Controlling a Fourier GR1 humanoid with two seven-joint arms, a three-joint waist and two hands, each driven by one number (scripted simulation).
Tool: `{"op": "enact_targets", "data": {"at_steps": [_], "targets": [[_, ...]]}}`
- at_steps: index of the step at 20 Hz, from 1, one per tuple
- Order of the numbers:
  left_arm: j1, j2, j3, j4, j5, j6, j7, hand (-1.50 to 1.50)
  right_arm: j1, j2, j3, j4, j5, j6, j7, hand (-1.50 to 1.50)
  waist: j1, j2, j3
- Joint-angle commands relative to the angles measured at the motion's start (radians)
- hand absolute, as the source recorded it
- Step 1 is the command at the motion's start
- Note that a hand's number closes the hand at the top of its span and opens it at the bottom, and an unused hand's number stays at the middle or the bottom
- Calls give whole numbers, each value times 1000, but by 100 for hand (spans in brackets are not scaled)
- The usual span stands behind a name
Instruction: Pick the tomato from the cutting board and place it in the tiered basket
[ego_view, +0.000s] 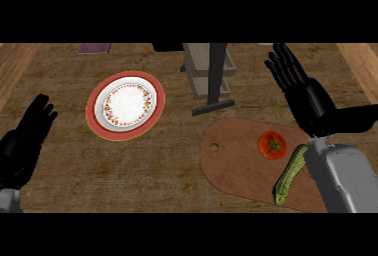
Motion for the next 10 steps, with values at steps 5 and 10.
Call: {"op": "enact_targets", "data": {"at_steps": [5, 10], "targets": [[-68, -94, -87, -39, -152, 116, -80, 0, 105, -108, -323, -77, -291, 182, -243, 150, -45, 3, -26], [-65, -170, -180, -7, -196, 132, -110, 0, 217, 15, -347, 106, -477, 285, -208, -150, -26, 15, -24]]}}
